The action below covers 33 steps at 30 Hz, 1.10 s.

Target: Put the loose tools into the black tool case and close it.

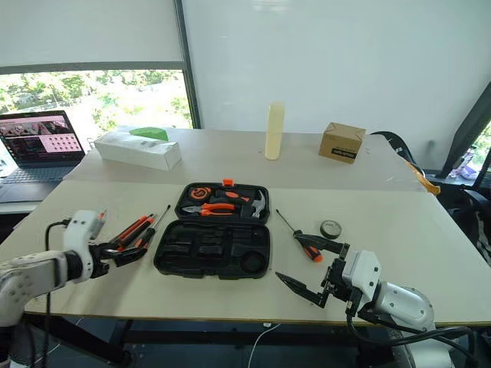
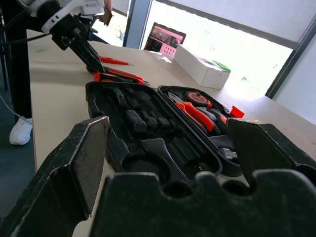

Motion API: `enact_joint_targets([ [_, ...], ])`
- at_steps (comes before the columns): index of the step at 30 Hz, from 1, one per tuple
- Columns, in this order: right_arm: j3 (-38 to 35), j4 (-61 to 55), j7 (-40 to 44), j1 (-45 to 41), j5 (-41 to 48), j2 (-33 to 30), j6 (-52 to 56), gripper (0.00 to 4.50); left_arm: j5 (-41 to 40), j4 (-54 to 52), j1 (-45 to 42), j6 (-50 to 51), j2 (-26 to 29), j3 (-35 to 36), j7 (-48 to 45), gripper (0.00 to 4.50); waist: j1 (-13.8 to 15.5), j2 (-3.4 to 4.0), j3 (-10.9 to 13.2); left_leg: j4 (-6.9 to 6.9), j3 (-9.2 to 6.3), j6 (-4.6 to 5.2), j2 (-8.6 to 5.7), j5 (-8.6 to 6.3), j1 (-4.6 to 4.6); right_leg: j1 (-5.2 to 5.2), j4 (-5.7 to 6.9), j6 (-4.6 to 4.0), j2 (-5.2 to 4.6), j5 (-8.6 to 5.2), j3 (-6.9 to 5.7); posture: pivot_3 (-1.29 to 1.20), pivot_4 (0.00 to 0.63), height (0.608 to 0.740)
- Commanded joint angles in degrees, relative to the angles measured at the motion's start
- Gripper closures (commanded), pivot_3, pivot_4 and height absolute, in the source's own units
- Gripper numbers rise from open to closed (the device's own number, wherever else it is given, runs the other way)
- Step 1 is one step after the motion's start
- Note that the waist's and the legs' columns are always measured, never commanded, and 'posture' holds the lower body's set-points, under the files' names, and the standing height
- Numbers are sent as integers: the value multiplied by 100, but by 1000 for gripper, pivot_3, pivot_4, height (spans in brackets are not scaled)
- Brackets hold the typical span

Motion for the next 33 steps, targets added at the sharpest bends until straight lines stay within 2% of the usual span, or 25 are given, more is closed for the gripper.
enact_joint_targets([
  [1,-166,-282,-84,67,20,-4,-130,60,317,336,-333,-67,-171,-67,268,0,-3,-2,1,-1,0,0,0,0,0,0,-1,0,2,0,0,0,150,740],
  [4,-205,-370,-141,219,-6,14,-146,60,402,602,-617,-122,-440,-348,198,0,20,-3,2,0,1,0,0,-1,0,2,-3,0,1,0,2,0,150,740],
  [7,-205,-434,-200,305,-18,27,-129,0,611,991,-861,-246,-627,-503,177,672,69,-3,2,5,4,2,-4,-2,1,12,-4,1,0,0,-1,0,150,740],
  [12,-194,-504,-255,414,-13,31,-97,0,827,1315,-1027,-538,-745,-532,34,2303,95,-3,2,4,1,2,-5,-1,8,18,-5,2,-1,0,-2,0,150,740],
  [16,-187,-569,-225,679,-21,4,-92,0,931,1379,-896,-1347,-624,-420,-491,3622,109,-4,2,4,-1,3,-4,-2,6,19,-7,3,-1,0,-3,0,150,740],
  [18,-205,-616,-245,776,-22,2,-88,0,791,1314,-809,-1840,-534,-198,-1000,3617,112,-5,4,4,-1,3,-4,-3,5,18,-9,2,-1,0,-3,0,150,740],
  [20,-243,-688,-273,894,-4,-5,-67,0,632,1227,-703,-2531,-272,-31,-1962,3617,95,-14,10,4,-3,4,0,-3,3,13,-9,1,-1,-1,-3,0,150,740],
  [23,-302,-805,-311,1051,18,-26,-33,0,716,1235,-784,-3399,141,-234,-3122,3617,83,-20,16,3,-2,4,3,-4,-2,8,-8,-4,-1,-4,-8,0,150,740],
  [25,-386,-865,-363,1139,36,-41,-9,0,991,1346,-1105,-4064,291,-704,-3837,3617,101,-17,17,4,-1,4,3,-4,-5,4,-8,-5,-4,-4,-10,0,150,740],
  [28,-560,-893,-447,1286,6,-39,-30,0,1914,1934,-1907,-5451,236,-1785,-4788,3617,216,-15,20,11,14,7,-13,-4,-9,23,-18,-8,-21,-13,-36,0,150,740],
  [31,-639,-912,-546,1324,-22,-7,-25,0,2928,3040,-2720,-6840,-40,-2659,-5174,3617,245,-14,20,16,20,17,-21,-7,-9,37,-28,-30,-26,-30,-37,0,150,740],
  [33,-649,-957,-624,1323,-29,30,7,0,3425,3855,-3241,-7327,-335,-3046,-5127,3617,230,-14,20,19,17,21,-23,-8,-11,40,-31,-27,-22,-30,-36,0,150,740],
])
